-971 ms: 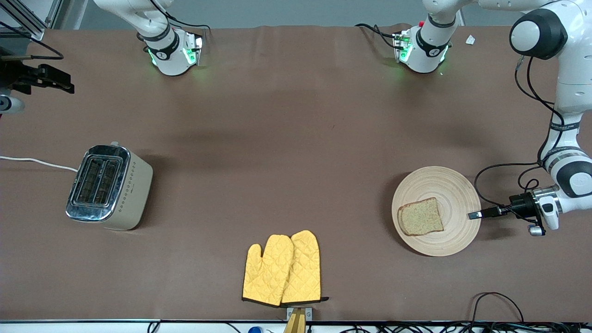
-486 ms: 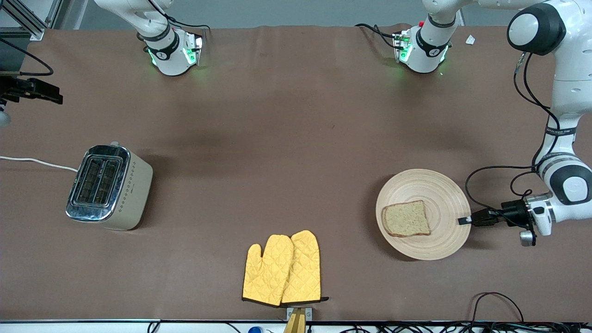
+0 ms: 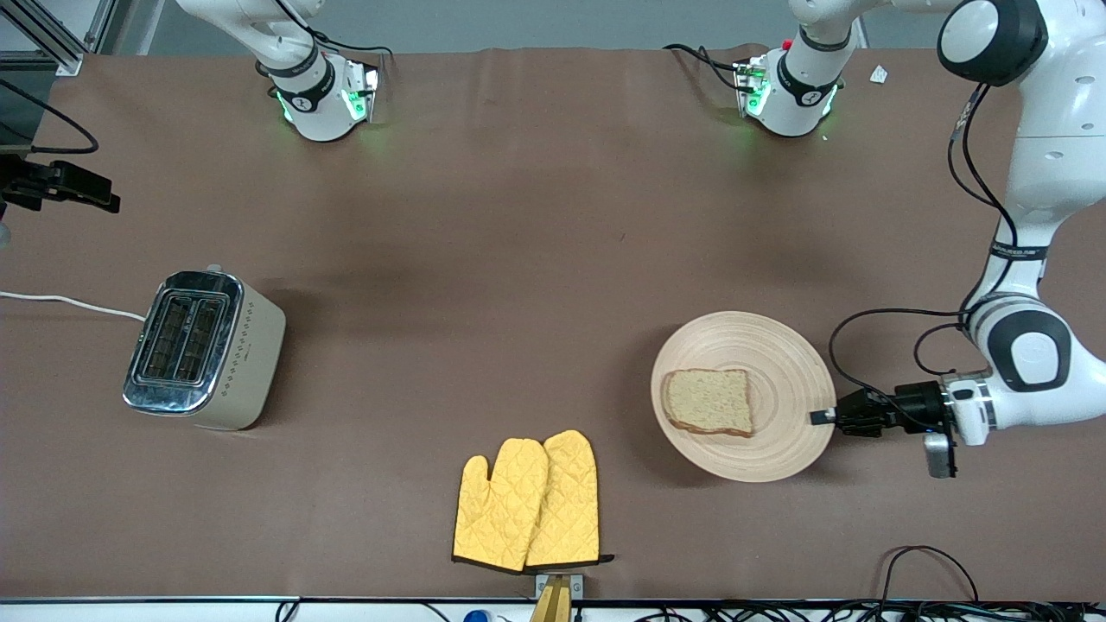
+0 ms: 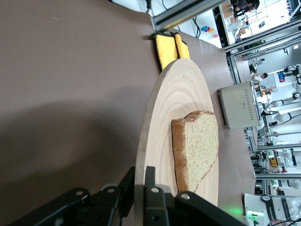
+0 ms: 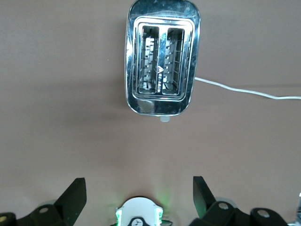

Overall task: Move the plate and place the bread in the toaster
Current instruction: 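Slide the plate toward the toaster with the left gripper while the right gripper reaches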

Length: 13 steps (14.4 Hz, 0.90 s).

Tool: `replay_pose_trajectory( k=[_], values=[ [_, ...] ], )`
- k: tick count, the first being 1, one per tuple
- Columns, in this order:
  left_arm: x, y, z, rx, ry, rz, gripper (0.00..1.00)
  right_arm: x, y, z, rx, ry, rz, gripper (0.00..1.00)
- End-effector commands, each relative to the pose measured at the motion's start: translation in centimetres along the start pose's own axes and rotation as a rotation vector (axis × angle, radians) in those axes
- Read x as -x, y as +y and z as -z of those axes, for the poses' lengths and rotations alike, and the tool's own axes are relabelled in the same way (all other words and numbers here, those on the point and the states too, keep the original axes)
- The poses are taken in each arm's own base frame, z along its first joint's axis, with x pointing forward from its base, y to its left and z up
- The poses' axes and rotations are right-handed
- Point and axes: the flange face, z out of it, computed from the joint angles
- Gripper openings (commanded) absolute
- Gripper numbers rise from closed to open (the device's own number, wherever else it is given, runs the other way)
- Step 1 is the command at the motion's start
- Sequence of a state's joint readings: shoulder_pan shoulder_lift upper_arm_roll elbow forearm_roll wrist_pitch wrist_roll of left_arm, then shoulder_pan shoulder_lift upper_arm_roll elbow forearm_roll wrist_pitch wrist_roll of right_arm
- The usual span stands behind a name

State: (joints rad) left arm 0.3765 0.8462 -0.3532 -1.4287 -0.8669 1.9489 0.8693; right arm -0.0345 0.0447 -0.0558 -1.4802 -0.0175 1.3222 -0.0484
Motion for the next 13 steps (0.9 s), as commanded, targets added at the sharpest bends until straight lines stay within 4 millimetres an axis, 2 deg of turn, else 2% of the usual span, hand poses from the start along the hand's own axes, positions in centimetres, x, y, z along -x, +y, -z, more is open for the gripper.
replay_pose_trajectory(
  k=[1,2,3,6,9,13],
  values=[
    [2.2,4.0,-2.8,0.014,0.023,0.05,0.0,0.0,0.9,-0.4,-0.042,0.004,-0.016,1.0],
    [2.7,5.2,-4.0,0.01,0.038,0.073,0.0,0.0,0.6,-0.3,-0.042,0.007,-0.011,1.0],
    [3.4,6.6,-6.0,0.017,0.045,0.103,0.0,-0.2,0.2,-0.3,-0.042,0.016,-0.004,1.0],
    [4.6,9.6,-10.8,0.045,0.022,0.125,0.0,-1.3,-0.9,-2.2,-0.042,0.027,0.015,1.0],
    [5.5,11.8,-15.1,0.049,-0.008,0.131,0.0,-2.4,-1.1,-3.7,-0.049,0.018,0.017,1.0],
    [6.7,14.2,-22.3,0.032,-0.043,0.19,0.0,-4.6,-2.6,-5.7,-0.052,0.016,0.04,1.0]
  ],
)
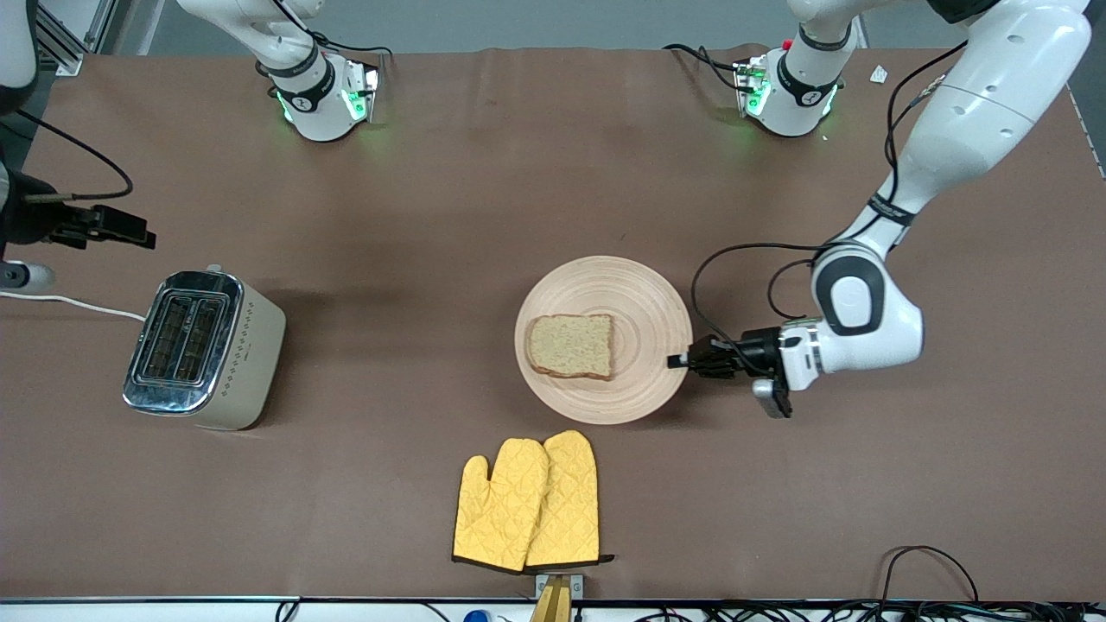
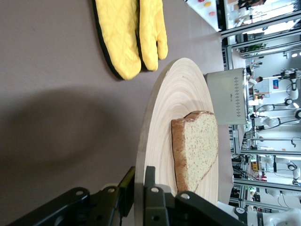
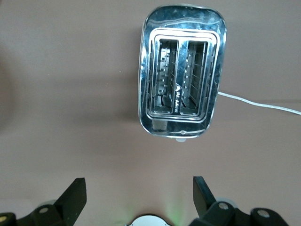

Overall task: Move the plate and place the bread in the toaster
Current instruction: 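Slide the plate toward the toaster with the left gripper while the right gripper reaches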

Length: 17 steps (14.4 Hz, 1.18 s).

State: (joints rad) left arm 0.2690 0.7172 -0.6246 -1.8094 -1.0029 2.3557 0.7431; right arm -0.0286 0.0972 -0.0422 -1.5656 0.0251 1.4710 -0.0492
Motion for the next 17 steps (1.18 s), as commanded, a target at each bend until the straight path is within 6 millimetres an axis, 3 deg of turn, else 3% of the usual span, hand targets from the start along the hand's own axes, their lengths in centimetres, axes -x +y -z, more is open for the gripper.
replay_pose_trajectory(
  k=[1,2,4,6,8,11,14,15,16,17],
  values=[
    [0.7,2.0,-4.2,0.023,0.016,0.049,0.0,-0.9,-1.8,-0.8,-0.033,0.011,0.025,1.0],
    [1.1,3.1,-5.9,0.012,0.02,0.045,0.0,-1.5,-2.5,-1.3,-0.035,0.014,0.033,1.0],
    [1.7,3.1,-8.2,-0.006,0.024,0.045,0.0,-3.3,-4.6,-3.3,-0.03,0.017,0.06,1.0],
    [2.2,3.3,-10.7,-0.013,0.02,0.045,0.0,-5.1,-6.5,-6.1,-0.061,-0.009,0.017,1.0],
    [3.1,3.3,-12.4,-0.028,0.03,0.064,0.0,-6.6,-7.1,-9.0,-0.124,-0.03,-0.009,1.0],
    [4.4,2.0,-14.7,-0.026,0.028,0.1,0.0,-7.0,-8.8,-12.9,-0.178,-0.022,-0.052,1.0],
    [4.7,1.2,-16.7,-0.035,0.055,0.091,0.0,-7.2,-12.9,-15.5,-0.171,0.008,-0.107,1.0],
    [5.1,1.3,-17.3,-0.034,0.054,0.09,0.01,-7.0,-14.8,-17.1,-0.163,0.008,-0.145,1.0],
    [5.2,1.2,-17.4,-0.04,0.058,0.081,0.05,-6.7,-16.3,-18.5,-0.158,0.017,-0.175,1.0],
    [5.2,1.0,-17.3,-0.044,0.062,0.075,0.15,-6.3,-17.6,-19.8,-0.155,0.031,-0.194,1.0]
  ],
)
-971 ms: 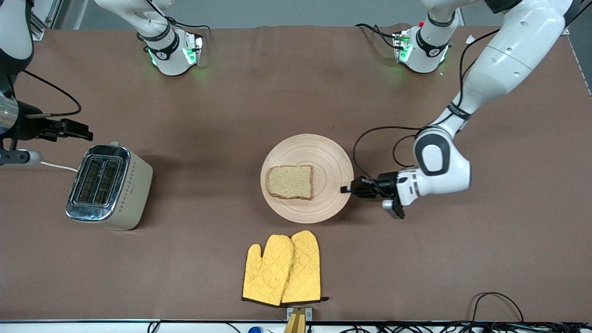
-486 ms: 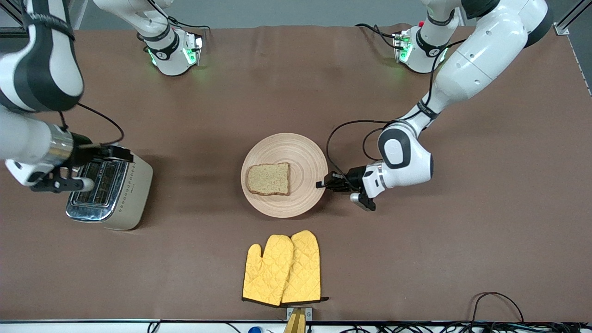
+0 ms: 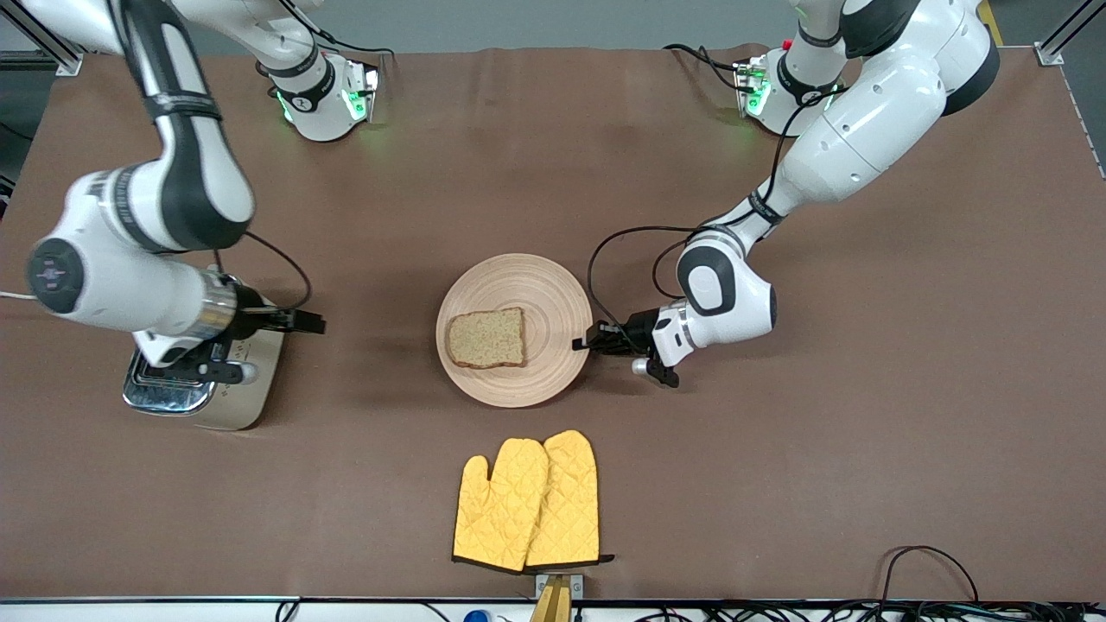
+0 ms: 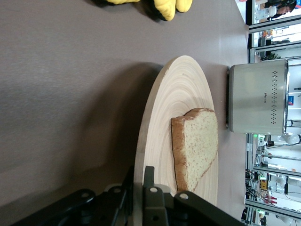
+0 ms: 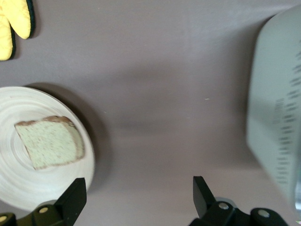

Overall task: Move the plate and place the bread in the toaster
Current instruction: 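Grasp the bread slice with the right gripper while the left gripper withdraws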

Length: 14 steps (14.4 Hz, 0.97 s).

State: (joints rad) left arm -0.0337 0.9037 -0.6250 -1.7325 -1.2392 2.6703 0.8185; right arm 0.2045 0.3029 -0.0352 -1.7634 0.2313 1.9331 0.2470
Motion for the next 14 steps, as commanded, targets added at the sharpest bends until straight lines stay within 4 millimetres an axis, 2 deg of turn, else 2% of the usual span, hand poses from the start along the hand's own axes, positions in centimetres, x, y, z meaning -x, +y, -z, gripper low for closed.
replay_pose_trajectory(
  k=[1,2,3,4,5,7,10,11,14],
  values=[
    [-0.5,0.1,-0.3,0.0,0.033,-0.005,0.39,2.1,-2.6,-4.4,-0.006,0.046,-0.062,1.0],
    [-0.5,-0.1,-0.1,0.001,0.039,0.008,0.74,2.6,-3.6,-6.4,-0.012,0.085,-0.067,1.0],
    [-0.5,-0.1,0.1,0.002,0.043,0.015,0.99,3.0,-4.8,-8.3,-0.017,0.123,-0.09,1.0],
    [-0.7,-0.4,0.6,0.001,0.049,0.022,1.0,3.2,-6.2,-10.0,-0.022,0.148,-0.115,1.0],
    [-0.8,-0.2,1.0,-0.001,0.053,0.032,1.0,3.3,-7.1,-10.8,-0.026,0.162,-0.118,1.0],
    [-2.5,-1.2,3.9,-0.008,0.098,0.047,1.0,3.2,-8.4,-12.7,-0.035,0.197,-0.122,1.0],
    [-4.9,-2.1,8.6,-0.02,0.166,0.05,1.0,4.9,-11.9,-15.7,-0.035,0.217,-0.139,1.0],
    [-5.8,-2.6,10.4,-0.02,0.191,0.054,1.0,5.1,-12.4,-16.2,-0.031,0.215,-0.149,0.99],
    [-8.4,-3.9,14.6,-0.027,0.232,0.039,1.0,5.2,-12.5,-17.4,-0.024,0.213,-0.148,0.82]
  ],
)
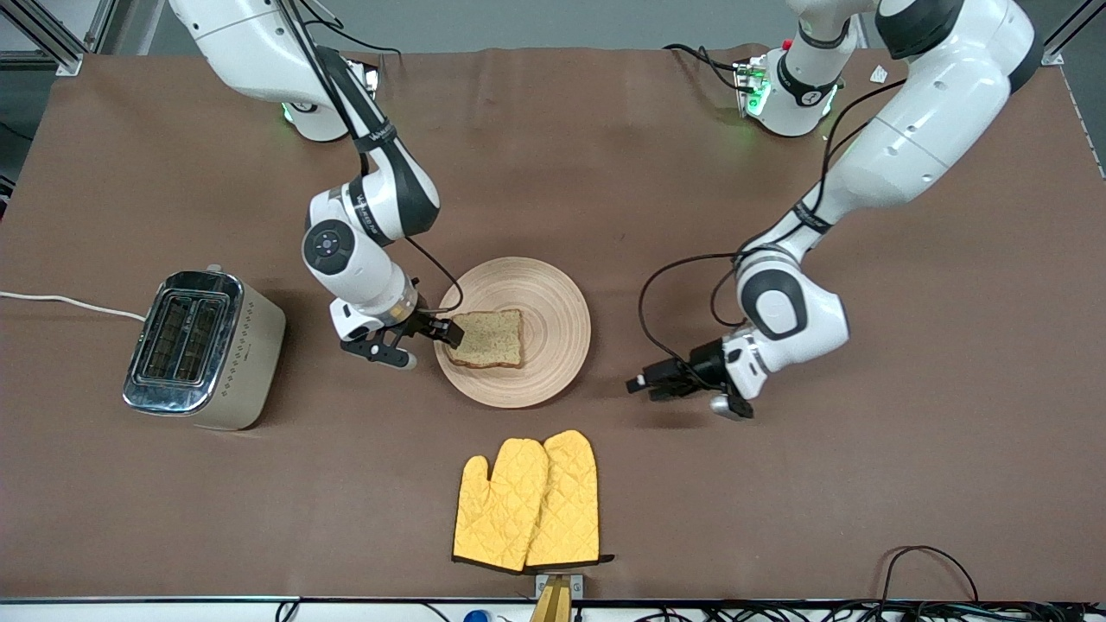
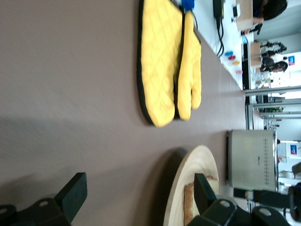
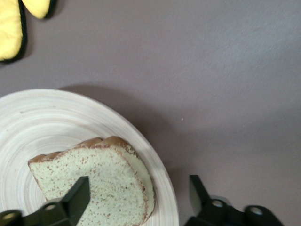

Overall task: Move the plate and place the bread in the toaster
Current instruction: 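Grasp the bread slice with the right gripper while the left gripper withdraws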

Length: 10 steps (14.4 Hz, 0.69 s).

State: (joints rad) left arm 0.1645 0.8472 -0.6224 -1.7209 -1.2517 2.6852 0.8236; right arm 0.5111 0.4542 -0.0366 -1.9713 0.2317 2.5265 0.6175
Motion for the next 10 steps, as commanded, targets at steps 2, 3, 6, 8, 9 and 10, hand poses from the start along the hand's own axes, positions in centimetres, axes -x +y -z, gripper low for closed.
replay_pose_trajectory(
  k=[2,3,6,8,9,10],
  values=[
    [-4.1,-1.0,5.0,-0.008,-0.022,-0.045,1.0,0.6,-0.3,-1.5,0.019,0.01,0.013,0.81],
    [-5.8,-1.8,7.2,-0.026,-0.036,-0.054,1.0,0.6,-0.2,-1.7,0.033,0.017,0.027,0.8],
    [-9.5,-3.2,13.2,-0.076,-0.137,-0.066,1.0,0.8,-0.4,-1.7,0.038,0.018,0.025,0.74],
    [-11.4,-3.9,17.1,-0.14,-0.187,-0.089,1.0,0.8,-0.4,-1.7,0.039,0.019,0.027,0.69],
    [-12.1,-4.3,18.9,-0.159,-0.209,-0.093,1.0,0.8,-0.5,-1.6,0.041,0.016,0.028,0.67],
    [-12.9,-4.4,20.7,-0.173,-0.228,-0.099,1.0,0.8,-0.5,-1.7,0.042,0.015,0.028,0.66]
  ],
)
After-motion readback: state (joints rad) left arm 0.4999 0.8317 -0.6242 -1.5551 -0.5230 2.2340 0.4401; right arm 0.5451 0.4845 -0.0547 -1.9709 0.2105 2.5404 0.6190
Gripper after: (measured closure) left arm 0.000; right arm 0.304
